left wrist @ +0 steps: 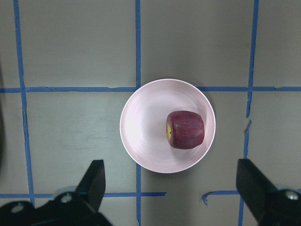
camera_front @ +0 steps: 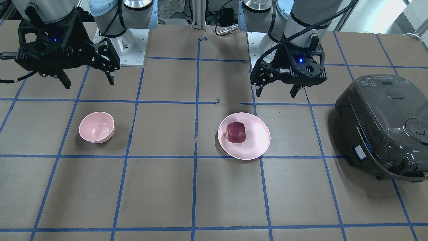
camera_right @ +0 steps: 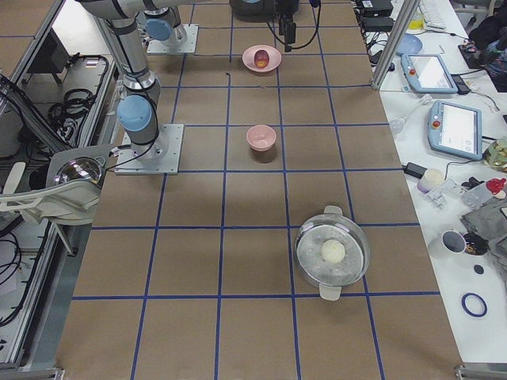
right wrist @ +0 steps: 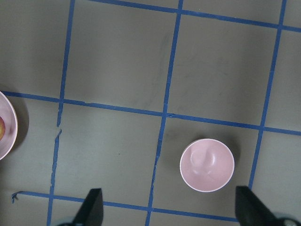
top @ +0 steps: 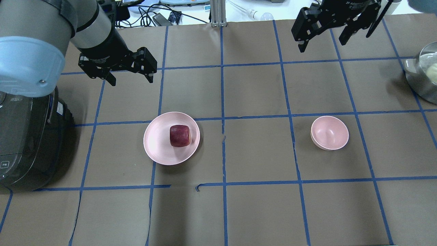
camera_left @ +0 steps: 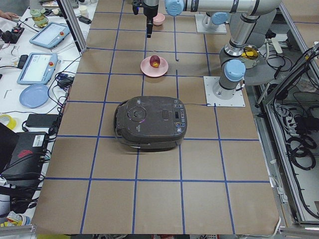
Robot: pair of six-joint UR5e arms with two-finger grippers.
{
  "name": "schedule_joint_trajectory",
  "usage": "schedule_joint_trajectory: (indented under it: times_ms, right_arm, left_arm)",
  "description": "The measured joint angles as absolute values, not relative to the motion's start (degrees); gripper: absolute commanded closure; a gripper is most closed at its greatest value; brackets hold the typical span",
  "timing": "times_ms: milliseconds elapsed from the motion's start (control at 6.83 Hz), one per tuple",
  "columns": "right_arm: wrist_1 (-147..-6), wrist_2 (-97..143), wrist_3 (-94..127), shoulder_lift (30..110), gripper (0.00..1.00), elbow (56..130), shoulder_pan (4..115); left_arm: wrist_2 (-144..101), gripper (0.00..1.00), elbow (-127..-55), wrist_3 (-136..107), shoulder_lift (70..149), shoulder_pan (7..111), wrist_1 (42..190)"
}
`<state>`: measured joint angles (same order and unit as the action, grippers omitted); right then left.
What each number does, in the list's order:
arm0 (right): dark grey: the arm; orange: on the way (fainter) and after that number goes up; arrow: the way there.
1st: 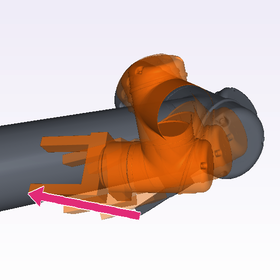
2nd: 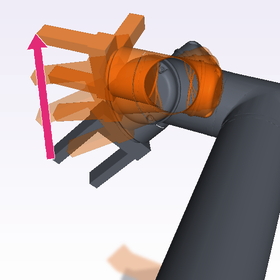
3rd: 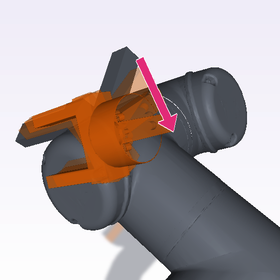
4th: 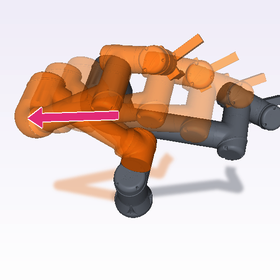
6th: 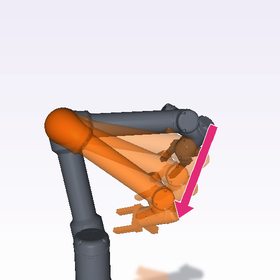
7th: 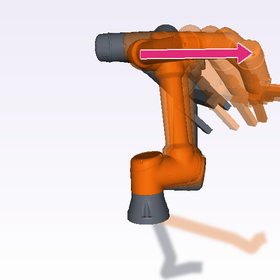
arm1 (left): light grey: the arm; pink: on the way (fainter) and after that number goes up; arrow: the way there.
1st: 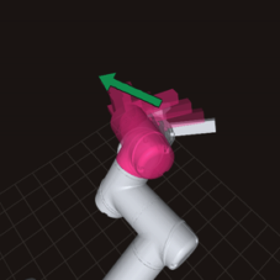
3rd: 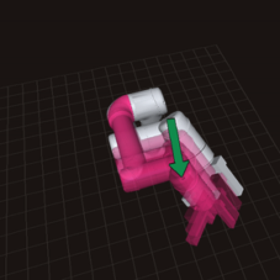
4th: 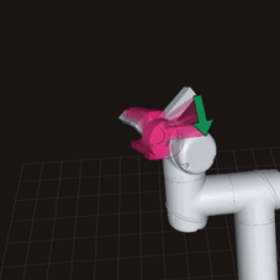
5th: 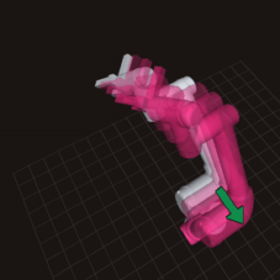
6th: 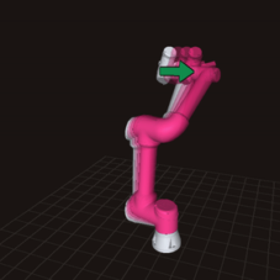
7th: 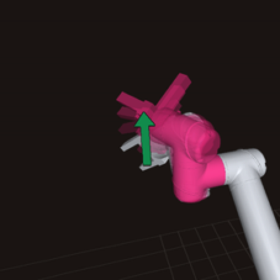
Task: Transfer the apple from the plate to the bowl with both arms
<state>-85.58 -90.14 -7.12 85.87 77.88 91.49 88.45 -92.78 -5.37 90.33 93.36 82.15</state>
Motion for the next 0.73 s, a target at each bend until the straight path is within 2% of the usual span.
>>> schedule_joint_trajectory:
  times_ms: [293,732]
  right_arm:
    - [-85.5,-90.2,-7.1,85.9,0.00,77.9,91.5]
    - [-85.4,-90.3,-7.1,85.9,0.00,77.9,91.4]
  left_arm:
    - [88.4,0.00,-95.3,-6.6,92.4,93.5,79.5]
    - [85.0,0.00,-103.1,-11.7,99.0,96.8,67.6]
